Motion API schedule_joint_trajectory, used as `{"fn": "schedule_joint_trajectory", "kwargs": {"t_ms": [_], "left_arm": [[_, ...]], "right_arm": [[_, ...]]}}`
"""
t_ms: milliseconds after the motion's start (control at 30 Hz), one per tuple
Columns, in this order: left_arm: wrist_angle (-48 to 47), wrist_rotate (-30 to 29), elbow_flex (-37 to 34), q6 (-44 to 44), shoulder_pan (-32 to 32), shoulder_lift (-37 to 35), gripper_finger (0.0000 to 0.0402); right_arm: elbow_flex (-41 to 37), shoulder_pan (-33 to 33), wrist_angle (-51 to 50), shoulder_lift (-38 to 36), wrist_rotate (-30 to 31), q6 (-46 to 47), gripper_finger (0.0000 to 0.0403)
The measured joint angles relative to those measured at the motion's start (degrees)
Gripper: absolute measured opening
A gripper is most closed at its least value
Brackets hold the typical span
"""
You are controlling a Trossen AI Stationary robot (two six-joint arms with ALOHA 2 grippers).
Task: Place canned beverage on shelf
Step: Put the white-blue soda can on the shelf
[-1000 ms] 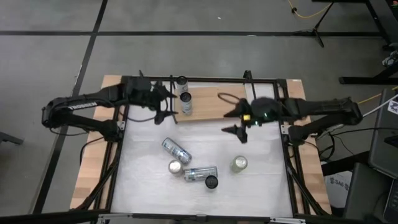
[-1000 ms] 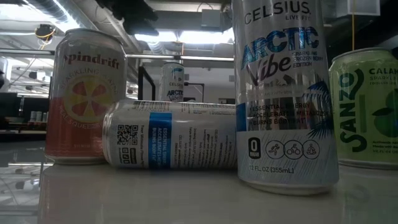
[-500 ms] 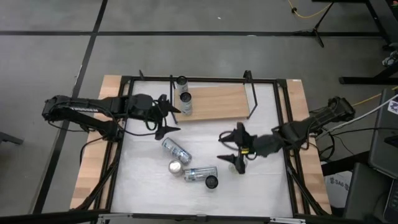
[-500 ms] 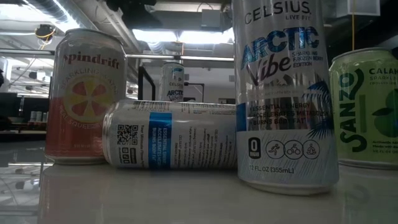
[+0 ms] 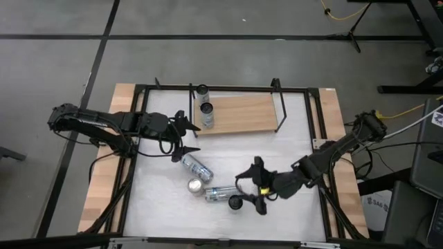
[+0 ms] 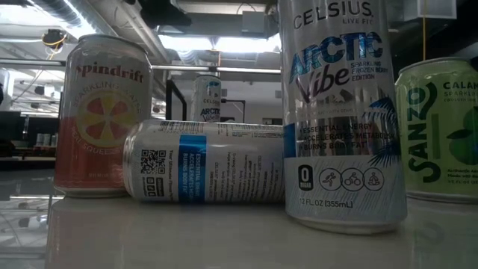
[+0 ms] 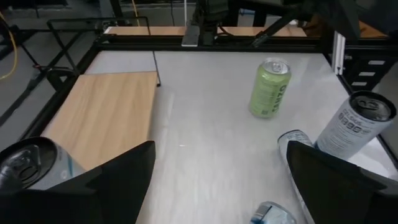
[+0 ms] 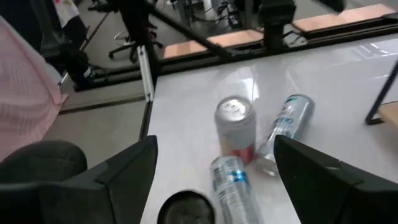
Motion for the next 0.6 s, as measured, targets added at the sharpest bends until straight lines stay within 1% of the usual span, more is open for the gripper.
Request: {"fn": "schedule_joint_trajectory", "kwargs": {"t_ms": [100,300,600], "left_arm": [[0.0,-0.8,0.0,-0.3,-0.8,0.0,0.0354],[0.0,-4.4,0.0,-0.7,-2.7,0.0,0.0354],[0.0,-4.5,0.0,-1.8,-3.0,0.0,0.0354]], "right_arm": [[0.0,1.6,-0.1,1.5,0.0,-0.2,0.0312],[0.0,3.5,-0.3,4.4,1.5,-0.9,0.0312],[0.0,3.3,-0.2,7.9,1.2,-1.9,0.0312]]}}
